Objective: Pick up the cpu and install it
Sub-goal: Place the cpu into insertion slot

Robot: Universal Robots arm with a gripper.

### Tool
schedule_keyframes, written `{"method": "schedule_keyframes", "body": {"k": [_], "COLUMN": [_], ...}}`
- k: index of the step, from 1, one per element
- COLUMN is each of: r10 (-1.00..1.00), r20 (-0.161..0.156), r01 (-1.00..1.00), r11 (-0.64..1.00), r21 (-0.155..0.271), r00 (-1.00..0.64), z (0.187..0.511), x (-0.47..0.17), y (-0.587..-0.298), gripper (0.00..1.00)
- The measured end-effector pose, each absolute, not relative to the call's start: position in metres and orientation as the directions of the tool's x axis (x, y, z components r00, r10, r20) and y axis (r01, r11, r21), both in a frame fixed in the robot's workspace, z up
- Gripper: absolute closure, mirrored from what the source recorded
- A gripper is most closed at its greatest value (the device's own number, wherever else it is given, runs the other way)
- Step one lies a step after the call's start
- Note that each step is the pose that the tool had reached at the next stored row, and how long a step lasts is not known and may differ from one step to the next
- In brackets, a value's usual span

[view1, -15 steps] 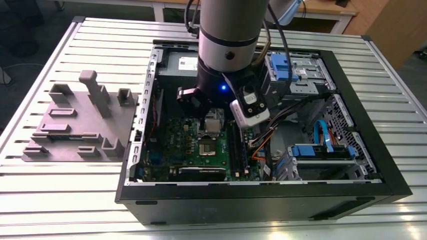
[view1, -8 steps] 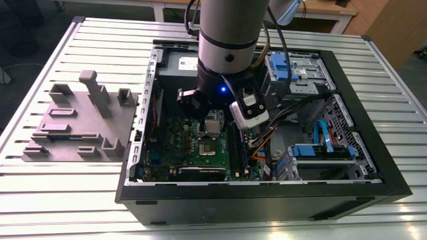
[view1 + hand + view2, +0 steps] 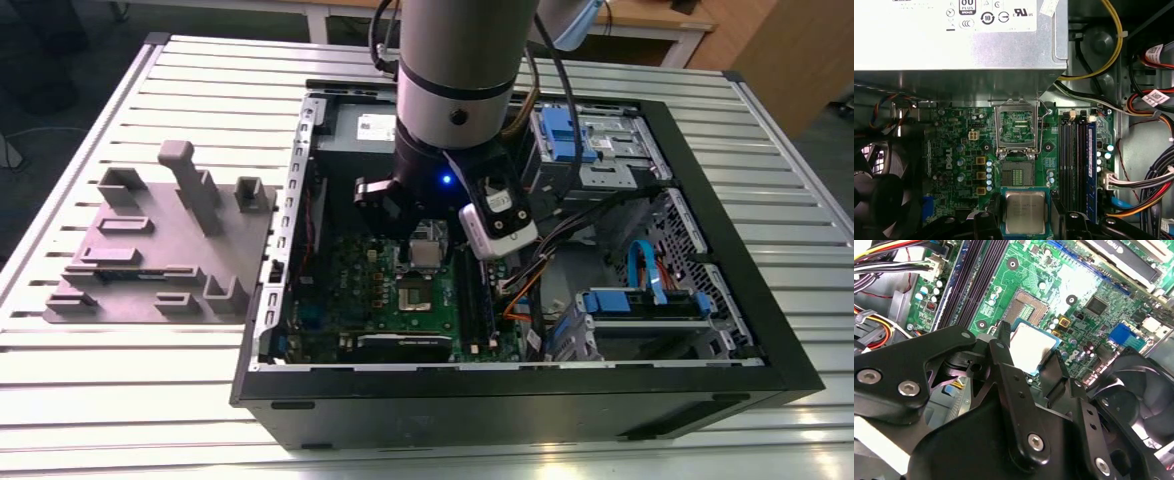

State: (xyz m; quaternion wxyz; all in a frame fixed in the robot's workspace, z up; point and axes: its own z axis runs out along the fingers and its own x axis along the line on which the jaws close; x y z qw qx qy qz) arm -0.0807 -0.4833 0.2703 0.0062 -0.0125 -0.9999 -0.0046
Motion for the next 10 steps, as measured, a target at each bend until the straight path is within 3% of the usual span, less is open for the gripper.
{"method": "schedule_keyframes", "body": {"k": [10], "r10": [0.025], "r20": [0.013], "r01": [0.025], "r11": [1.0], "r21": [0.009], "r00": [-1.0], "z": [0.26], "x": [-0.081], "y": [-0.478], "gripper": [0.53]}}
